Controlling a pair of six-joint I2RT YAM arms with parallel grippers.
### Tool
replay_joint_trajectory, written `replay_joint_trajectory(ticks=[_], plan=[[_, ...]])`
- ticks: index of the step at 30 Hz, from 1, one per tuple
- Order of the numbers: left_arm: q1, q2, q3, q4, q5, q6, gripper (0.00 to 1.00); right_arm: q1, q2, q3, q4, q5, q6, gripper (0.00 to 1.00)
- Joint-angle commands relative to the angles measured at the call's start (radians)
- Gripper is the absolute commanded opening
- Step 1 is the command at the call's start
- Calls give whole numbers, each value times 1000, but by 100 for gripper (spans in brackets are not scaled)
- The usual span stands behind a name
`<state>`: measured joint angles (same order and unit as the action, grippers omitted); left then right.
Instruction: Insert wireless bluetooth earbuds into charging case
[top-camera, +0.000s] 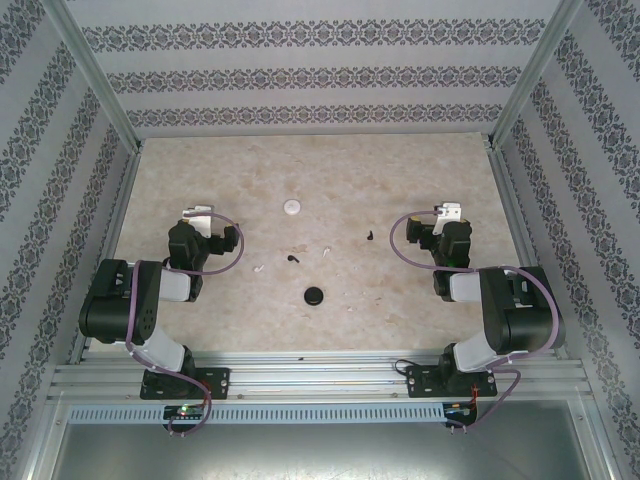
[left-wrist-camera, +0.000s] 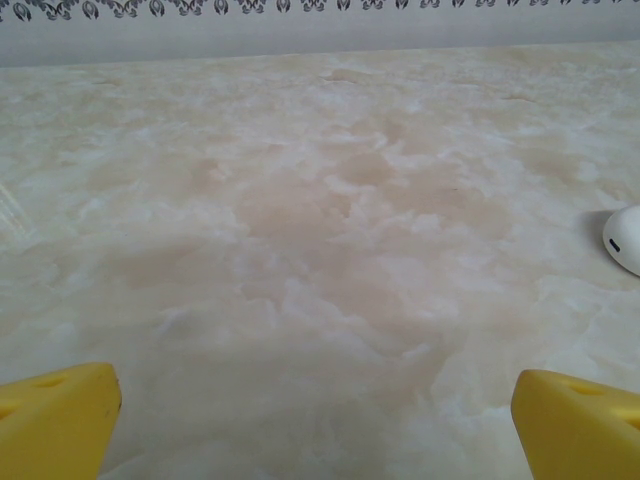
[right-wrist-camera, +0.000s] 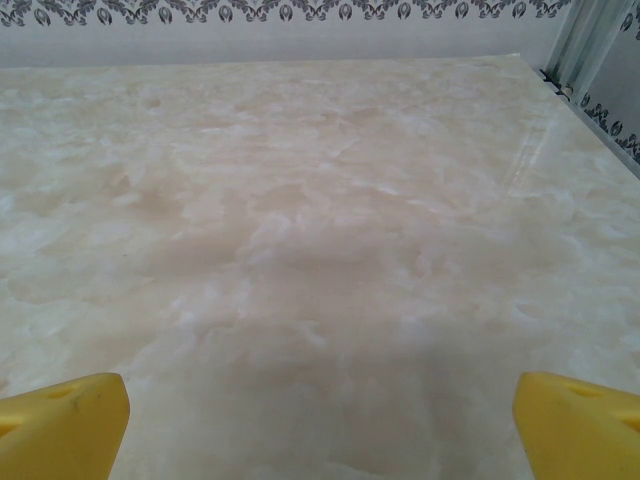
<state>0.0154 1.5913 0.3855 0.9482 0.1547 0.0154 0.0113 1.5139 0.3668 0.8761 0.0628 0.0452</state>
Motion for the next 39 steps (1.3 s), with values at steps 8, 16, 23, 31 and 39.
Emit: replay_joint_trajectory(ticks=[8,16,23,31,39], plan=[[12,-187,4,-163,-48,-14,100,10,-240,162,-453,33,39,98],[12,-406,174,-686,-284,-279,100,98,-363,412,-1087,59,253,98],[13,-479,349,-1208,-12,-352,100,352,-387,496,-1372,81,308,98],[-70,-459,332,-1455,147,-479,100,726,-284,560,-1533,78,412,94],[-298,-481,219,-1371,45,-593,100,935,28,726,-1556,-9,540,92]])
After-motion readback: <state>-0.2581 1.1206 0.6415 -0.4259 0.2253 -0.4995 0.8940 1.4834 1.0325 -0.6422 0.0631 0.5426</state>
